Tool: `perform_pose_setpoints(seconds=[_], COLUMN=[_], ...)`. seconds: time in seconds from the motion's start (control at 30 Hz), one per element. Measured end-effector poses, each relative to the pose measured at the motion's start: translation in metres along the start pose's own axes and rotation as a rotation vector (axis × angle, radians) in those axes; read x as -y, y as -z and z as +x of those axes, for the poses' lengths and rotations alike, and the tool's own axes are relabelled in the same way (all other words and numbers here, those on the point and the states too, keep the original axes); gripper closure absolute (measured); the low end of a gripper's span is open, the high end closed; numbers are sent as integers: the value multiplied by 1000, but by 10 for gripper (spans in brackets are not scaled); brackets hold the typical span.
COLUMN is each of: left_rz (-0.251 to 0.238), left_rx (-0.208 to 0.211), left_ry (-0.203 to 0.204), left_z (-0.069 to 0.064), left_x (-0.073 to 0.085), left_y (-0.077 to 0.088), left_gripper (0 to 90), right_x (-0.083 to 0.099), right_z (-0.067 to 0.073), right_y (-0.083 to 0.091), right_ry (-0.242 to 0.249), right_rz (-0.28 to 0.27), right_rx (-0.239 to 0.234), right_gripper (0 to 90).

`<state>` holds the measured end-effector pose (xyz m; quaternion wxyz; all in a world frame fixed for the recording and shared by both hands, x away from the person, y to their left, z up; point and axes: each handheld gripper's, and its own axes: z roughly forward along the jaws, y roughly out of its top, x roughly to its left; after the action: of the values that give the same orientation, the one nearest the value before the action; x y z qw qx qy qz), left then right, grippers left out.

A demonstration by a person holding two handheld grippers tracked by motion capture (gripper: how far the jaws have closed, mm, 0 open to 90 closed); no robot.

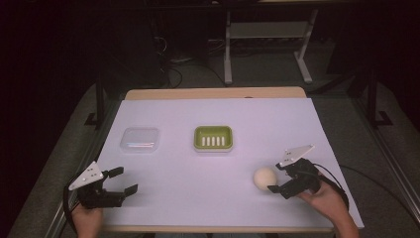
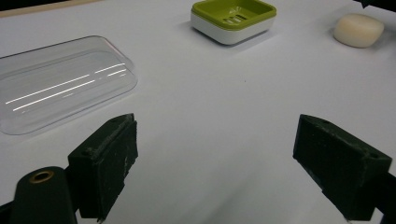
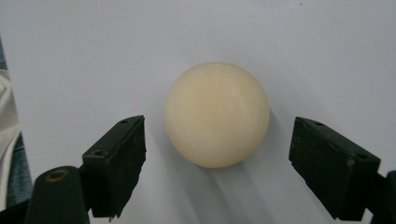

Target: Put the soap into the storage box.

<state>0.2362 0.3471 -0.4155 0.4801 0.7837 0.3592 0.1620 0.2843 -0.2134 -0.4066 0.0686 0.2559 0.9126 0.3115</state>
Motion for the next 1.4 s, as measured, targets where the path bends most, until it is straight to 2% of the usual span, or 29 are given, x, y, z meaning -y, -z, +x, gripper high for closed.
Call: perform_pose_setpoints(seconds=[0.37, 0.53, 0.87, 1.03, 1.13, 1.23, 1.4], left_rz=[-2, -3, -1, -1, -1, -1, -5], left_rx=[0, 2, 5, 7, 7, 8, 10], left_ry=[-1, 2, -3, -6, -7, -6, -2], left_z=[0, 0, 0, -1, -1, -1, -1], left_x=[0, 0, 0, -1, -1, -1, -1], left_y=[0, 0, -1, -1, -1, -1, -3], left_gripper=[133, 132, 132, 133, 133, 133, 133], right_x=[-8, -11, -14, -14, -14, -14, -13], right_z=[-2, -2, -1, 0, 1, 1, 0], right_y=[-17, -23, -33, -37, -41, -41, -42], right_ry=[7, 27, 35, 20, 27, 20, 16], right_rz=[56, 75, 109, 127, 143, 126, 121], right_rx=[-15, -5, 7, 6, 25, 2, 12], right_gripper=[163, 158, 158, 158, 158, 159, 180])
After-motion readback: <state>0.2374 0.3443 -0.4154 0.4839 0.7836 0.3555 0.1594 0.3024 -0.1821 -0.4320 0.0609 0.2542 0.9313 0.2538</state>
